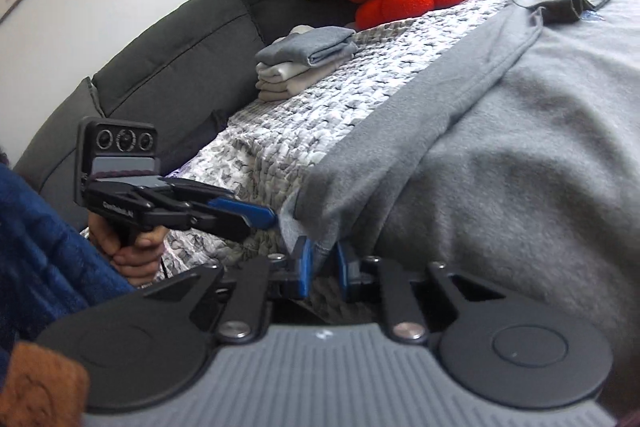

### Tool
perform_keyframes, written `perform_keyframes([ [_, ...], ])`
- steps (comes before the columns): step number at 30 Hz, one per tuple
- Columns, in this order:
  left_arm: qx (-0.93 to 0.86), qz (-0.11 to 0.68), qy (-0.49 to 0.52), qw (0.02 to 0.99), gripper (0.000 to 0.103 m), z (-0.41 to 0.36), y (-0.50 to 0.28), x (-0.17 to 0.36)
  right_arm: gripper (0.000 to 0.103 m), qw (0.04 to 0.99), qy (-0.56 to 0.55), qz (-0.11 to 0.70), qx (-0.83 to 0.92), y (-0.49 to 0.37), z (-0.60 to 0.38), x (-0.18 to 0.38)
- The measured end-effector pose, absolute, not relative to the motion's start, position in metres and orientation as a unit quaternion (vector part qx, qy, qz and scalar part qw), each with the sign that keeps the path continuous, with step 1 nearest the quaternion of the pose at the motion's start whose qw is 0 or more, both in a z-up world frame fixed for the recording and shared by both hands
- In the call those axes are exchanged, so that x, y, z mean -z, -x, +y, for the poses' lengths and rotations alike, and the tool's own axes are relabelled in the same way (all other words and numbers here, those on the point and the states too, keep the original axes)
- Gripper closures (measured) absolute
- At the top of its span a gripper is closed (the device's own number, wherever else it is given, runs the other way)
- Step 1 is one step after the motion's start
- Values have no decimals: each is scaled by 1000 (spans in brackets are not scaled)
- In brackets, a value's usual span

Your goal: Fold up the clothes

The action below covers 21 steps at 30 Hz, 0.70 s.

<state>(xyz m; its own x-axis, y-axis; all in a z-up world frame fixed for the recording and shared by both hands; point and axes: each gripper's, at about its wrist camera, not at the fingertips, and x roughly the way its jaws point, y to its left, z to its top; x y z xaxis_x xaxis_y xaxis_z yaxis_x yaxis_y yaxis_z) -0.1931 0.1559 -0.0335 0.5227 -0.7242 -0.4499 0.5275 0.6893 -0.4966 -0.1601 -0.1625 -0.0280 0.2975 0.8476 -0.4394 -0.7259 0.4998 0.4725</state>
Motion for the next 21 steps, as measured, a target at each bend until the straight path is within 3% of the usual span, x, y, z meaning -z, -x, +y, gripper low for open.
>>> perform_keyframes([
  [2,351,324,138,868,72,158,192,32,84,811,-82,330,-477,164,-171,30],
  [4,337,324,133,874,70,161,192,31,67,810,-95,340,-469,164,-182,34],
  [6,329,315,136,880,68,164,190,28,60,797,-124,350,-476,160,-188,39],
  [12,340,284,147,885,66,161,182,18,60,777,-146,372,-487,151,-166,39],
  [15,344,283,143,884,66,153,174,20,94,785,-117,357,-493,155,-154,33],
  [21,373,272,171,871,60,147,166,24,94,804,-124,246,-527,173,-178,-20],
])
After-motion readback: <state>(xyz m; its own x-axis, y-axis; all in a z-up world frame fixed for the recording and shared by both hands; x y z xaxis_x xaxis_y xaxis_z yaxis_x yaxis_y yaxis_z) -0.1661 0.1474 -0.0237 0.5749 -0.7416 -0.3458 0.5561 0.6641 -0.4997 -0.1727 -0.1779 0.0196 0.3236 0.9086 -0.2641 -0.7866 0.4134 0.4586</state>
